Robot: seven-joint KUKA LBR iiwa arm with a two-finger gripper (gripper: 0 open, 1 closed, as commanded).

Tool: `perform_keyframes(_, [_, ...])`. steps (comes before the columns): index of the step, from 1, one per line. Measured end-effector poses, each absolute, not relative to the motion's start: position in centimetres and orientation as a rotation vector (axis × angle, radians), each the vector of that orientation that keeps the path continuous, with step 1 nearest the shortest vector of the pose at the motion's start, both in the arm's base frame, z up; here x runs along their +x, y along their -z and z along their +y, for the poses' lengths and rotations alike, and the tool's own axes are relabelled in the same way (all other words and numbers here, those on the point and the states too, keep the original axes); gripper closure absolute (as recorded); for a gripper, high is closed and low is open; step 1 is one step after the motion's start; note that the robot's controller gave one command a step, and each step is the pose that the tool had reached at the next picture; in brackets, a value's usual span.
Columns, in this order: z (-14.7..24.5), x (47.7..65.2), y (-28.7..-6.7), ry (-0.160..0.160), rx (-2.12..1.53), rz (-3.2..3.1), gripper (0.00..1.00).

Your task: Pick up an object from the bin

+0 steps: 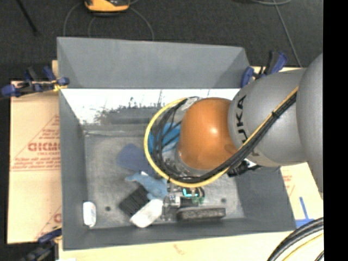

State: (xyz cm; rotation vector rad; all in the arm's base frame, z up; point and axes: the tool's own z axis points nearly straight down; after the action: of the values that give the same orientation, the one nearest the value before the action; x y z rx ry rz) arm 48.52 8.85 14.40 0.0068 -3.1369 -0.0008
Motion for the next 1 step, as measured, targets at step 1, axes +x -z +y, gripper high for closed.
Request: perform_keyframes(1, [8.8,48.77,-14.79,0.002,-0.003,-3.146,1.0])
